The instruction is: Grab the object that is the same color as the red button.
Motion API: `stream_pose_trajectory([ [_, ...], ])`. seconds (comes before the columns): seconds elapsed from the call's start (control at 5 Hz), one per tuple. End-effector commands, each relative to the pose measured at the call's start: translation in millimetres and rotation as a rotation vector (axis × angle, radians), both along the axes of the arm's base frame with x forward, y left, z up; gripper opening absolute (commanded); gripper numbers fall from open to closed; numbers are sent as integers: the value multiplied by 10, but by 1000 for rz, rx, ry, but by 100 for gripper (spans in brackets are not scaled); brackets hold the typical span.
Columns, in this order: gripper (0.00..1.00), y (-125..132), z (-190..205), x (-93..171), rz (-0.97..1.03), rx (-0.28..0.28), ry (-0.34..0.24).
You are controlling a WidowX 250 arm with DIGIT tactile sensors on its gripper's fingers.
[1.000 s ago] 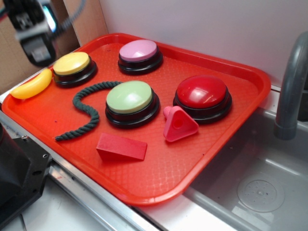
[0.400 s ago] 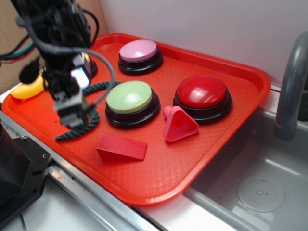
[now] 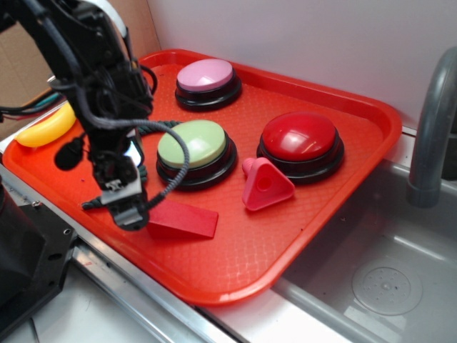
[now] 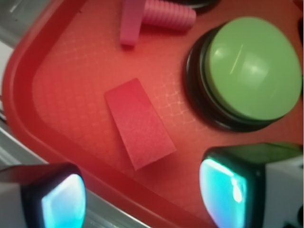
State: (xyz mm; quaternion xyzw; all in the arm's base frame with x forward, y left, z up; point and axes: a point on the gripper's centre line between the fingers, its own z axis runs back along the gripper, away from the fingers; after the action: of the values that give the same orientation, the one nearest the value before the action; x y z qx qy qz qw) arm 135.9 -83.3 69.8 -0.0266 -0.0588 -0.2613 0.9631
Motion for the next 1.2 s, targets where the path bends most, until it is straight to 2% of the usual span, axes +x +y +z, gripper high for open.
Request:
stream_pose_trajectory([
  [0.0,100,-90,-229,70,23,-7,7],
  [0.6,100,-98,-429,84,84,-24,28],
  [0.8,92,-99,-472,82,96,-30,41],
  [1.0,52,-50,-528,79,126,-137,86],
])
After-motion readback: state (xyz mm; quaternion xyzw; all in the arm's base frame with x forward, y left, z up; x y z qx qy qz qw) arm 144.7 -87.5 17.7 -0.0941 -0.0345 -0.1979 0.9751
